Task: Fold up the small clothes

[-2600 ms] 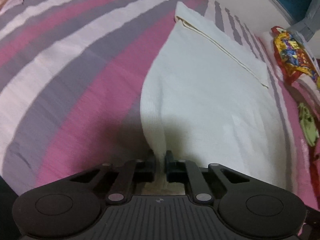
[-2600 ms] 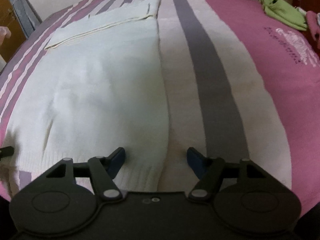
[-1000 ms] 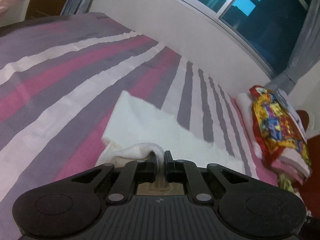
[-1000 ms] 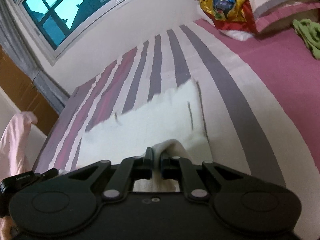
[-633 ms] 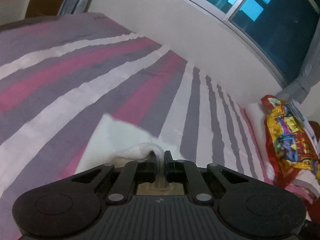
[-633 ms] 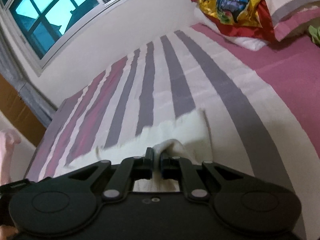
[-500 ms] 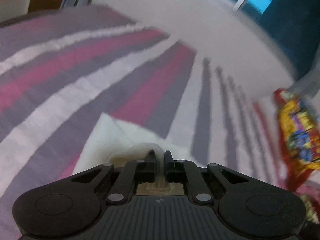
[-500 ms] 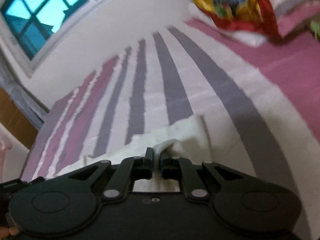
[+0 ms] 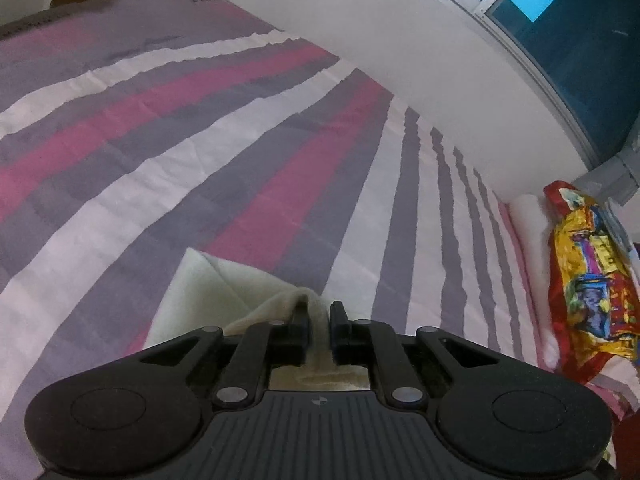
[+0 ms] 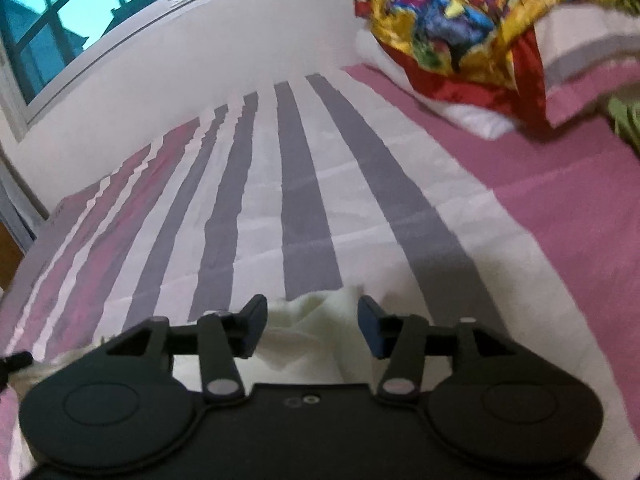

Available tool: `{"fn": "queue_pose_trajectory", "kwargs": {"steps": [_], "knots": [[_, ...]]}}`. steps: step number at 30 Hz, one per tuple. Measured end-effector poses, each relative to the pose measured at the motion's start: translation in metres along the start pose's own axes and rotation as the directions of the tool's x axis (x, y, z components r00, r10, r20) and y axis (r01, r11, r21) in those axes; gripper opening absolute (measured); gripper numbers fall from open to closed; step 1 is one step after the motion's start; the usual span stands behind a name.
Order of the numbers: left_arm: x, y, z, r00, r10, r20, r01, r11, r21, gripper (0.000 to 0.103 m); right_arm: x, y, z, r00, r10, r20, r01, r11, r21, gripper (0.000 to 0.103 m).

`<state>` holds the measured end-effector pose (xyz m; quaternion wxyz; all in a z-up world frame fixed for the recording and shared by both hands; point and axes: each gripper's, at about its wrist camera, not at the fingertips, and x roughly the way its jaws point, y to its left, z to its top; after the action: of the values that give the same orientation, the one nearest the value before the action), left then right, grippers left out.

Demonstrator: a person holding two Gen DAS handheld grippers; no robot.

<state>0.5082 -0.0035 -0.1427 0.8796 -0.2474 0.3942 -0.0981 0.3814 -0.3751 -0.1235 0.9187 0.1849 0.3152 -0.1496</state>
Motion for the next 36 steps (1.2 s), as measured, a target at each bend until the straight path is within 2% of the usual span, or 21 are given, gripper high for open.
{"fn": "queue_pose_trajectory", "kwargs": {"steps": [1,3,4,5,6,9,12,15,18,20,23,26,28,30,31,32,34,36], "knots": [[0.0,0.002,0.001,1.0,-0.004,-0.008,0.004,1.0,-0.003,0.025,-0.004,0.003,-0.001,1.0,0.002,0.01,-0.002,1.0,-0.013,0.049],[-0.003,0.005,0.005,0.999,0.028,0.02,-0.028,0.999,-0.022,0.084,-0.009,0.013,-0.006,0.999,0.024,0.022,-0.022,0.997,-0.071,0.049],[-0.011,0.006,0.007,0.995,0.06,0.077,-0.058,0.998,-0.034,0.089,-0.009,0.018,-0.01,1.0,0.016,0.014,-0.014,0.994,-0.108,0.049],[-0.017,0.006,0.008,0.99,0.071,0.123,-0.068,0.997,-0.027,0.089,-0.007,0.022,-0.016,1.0,0.01,-0.008,-0.011,0.99,-0.143,0.049],[-0.019,0.005,0.011,0.989,0.07,0.128,-0.07,0.998,-0.004,0.089,-0.007,0.023,-0.021,1.0,0.018,-0.022,-0.021,0.987,-0.16,0.049],[-0.022,0.001,0.009,0.993,0.06,0.101,-0.067,0.995,0.067,0.089,-0.006,0.025,-0.036,0.998,0.002,-0.056,-0.014,0.978,-0.207,0.048],[-0.022,-0.011,-0.009,0.994,0.06,0.089,-0.078,0.973,0.218,0.089,-0.005,0.023,-0.039,0.998,-0.015,-0.057,0.004,0.98,-0.199,0.047],[-0.006,-0.019,-0.032,0.998,0.064,0.023,-0.068,0.949,0.307,0.089,-0.008,0.032,-0.038,0.999,0.012,-0.032,-0.019,0.977,-0.213,0.047],[0.014,-0.016,-0.048,0.992,0.126,-0.014,-0.114,0.937,0.331,0.089,0.005,0.035,-0.035,0.997,0.036,-0.067,-0.049,0.98,-0.195,0.046],[0.021,-0.007,-0.057,0.986,0.161,-0.035,-0.142,0.938,0.317,0.089,0.02,0.03,-0.033,0.994,0.009,-0.108,-0.028,0.984,-0.174,0.044],[0.016,-0.009,-0.079,0.982,0.191,-0.013,-0.166,0.883,0.438,0.089,0.029,0.019,-0.041,0.991,-0.045,-0.128,0.015,0.975,-0.223,0.041],[0.001,-0.003,-0.091,0.984,0.179,-0.012,-0.156,0.887,0.435,0.089,0.021,0.013,-0.048,0.989,-0.05,-0.136,0.018,0.974,-0.226,0.042],[-0.01,-0.005,-0.095,0.983,0.186,-0.002,-0.165,0.877,0.452,0.089,0.015,0.012,-0.051,0.988,-0.049,-0.144,0.014,0.973,-0.23,0.042],[-0.029,-0.009,-0.1,0.989,0.143,0.022,-0.138,0.882,0.451,0.089,0.0,0.021,-0.049,0.99,-0.061,-0.129,0.026,0.966,-0.257,0.045],[-0.037,-0.009,-0.103,0.991,0.131,0.023,-0.127,0.883,0.453,0.089,-0.013,0.025,-0.05,0.994,-0.025,-0.108,-0.004,0.967,-0.256,0.045],[-0.04,-0.008,-0.108,0.992,0.127,0.013,-0.119,0.884,0.452,0.089,-0.023,0.028,-0.052,0.995,0.011,-0.097,-0.036,0.965,-0.259,0.045],[-0.035,0.001,-0.119,0.986,0.156,-0.051,-0.12,0.895,0.429,0.089,-0.034,0.033,-0.064,0.994,0.03,-0.106,-0.058,0.961,-0.269,0.045],[-0.035,0.008,-0.132,0.983,0.175,-0.048,-0.138,0.892,0.43,0.089,-0.03,0.038,-0.085,0.987,-0.006,-0.161,-0.049,0.942,-0.333,0.045]]}}
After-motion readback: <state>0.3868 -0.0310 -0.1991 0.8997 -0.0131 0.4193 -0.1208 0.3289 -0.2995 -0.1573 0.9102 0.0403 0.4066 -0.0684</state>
